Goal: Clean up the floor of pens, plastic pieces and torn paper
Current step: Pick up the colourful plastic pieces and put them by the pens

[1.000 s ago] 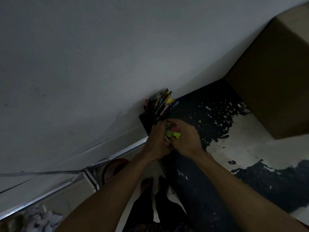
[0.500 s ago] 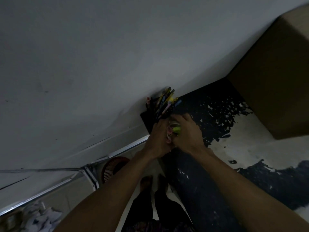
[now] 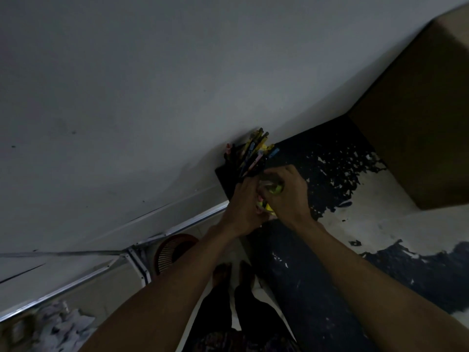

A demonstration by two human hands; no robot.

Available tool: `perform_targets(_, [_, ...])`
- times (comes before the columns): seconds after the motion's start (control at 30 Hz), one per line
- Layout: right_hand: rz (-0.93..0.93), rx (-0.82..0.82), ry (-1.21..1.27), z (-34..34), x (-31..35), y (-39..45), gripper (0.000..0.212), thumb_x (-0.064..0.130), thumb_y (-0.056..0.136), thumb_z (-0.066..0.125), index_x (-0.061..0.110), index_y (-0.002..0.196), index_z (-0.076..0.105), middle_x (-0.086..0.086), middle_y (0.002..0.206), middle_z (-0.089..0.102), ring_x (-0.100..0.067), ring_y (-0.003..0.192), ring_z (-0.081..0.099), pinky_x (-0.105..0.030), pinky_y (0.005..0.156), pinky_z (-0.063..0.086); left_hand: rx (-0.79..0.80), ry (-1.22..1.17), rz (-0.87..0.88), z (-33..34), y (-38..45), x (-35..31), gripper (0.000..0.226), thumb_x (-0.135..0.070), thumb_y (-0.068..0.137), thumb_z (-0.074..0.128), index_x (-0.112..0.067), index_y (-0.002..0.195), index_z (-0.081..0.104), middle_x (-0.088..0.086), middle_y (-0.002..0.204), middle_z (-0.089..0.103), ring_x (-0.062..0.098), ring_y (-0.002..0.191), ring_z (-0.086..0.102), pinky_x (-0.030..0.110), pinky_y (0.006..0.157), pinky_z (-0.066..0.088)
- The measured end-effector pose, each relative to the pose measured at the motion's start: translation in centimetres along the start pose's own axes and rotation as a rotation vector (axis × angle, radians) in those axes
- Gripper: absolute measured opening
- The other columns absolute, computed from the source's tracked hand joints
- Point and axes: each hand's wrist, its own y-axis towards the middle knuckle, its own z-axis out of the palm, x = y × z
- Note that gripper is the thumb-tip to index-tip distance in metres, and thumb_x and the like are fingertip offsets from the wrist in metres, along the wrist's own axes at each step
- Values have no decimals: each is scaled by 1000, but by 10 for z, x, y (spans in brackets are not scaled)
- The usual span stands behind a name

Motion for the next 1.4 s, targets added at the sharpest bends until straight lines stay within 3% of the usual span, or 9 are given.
perform_targets(0.2, [-72,-60,27,-3,-1,-7,17,3,70,67,7,86,72,-5,86,66,-12,78,60,-11,72,44,-23,-15,30,-4,0,-11,75,-21,58,90,-8,123,54,9,123,57,20,114,51,37,100,42])
perform_targets(0.3, [73,-98,-113,-3,-4,-11,20,10,74,68,10,93,72,-6,91,65,-19,84,60,-22,69,43,-22,-24,-5,-1,-6,-5,89,-23,61,90,-7,136,43,10,134,48,20,122,43,31,104,35])
perform_targets(0.37, [196,-37,-165,-1,-9,-12,22,15,79,68,11,100,71,-7,95,67,-20,87,61,-21,68,40,-39,-17,-11,2,-8,-2,95,-30,61,89,-9,139,40,7,135,47,18,122,43,25,102,33])
perform_targets(0.53, [252,-3,-118,0,-13,-14,21,11,80,66,12,100,70,-7,93,68,-18,84,63,-21,68,43,-31,-27,0,2,-8,-1,86,-36,63,86,-15,135,46,4,132,53,19,120,51,37,102,43])
perform_targets(0.8, [262,36,-157,-7,-8,-13,29,18,82,65,14,111,65,-5,102,65,-15,89,58,-21,70,40,4,-36,1,-8,-12,-11,95,-33,65,86,-13,143,38,9,142,44,18,129,43,23,105,34])
perform_targets(0.97, [223,-11,-245,-19,4,-21,35,27,81,65,19,115,62,-6,108,57,-24,101,55,-36,86,49,-154,53,100,-29,-21,-31,72,-42,74,67,-6,133,48,12,128,53,25,118,50,39,98,45])
perform_targets(1.07, [121,-43,-294,-28,18,-31,36,28,81,64,17,115,63,-7,108,57,-26,101,55,-44,92,46,-296,83,128,-42,-33,-39,57,-42,83,61,-4,125,53,12,120,57,24,110,55,37,91,48])
perform_targets(1.2, [3,-9,-237,-33,39,-50,39,34,76,54,18,110,64,-5,107,60,-24,101,56,-47,94,45,-420,153,125,-55,-65,-49,46,-28,85,62,-2,123,55,13,117,58,26,106,56,34,87,48])
perform_targets(1.4, [-194,79,-196,-29,70,-96,30,31,84,62,18,111,64,-4,110,60,-21,107,53,-42,100,40,-629,189,44,-59,-148,-52,36,-15,86,62,-9,121,55,7,117,57,21,102,57,30,80,49])
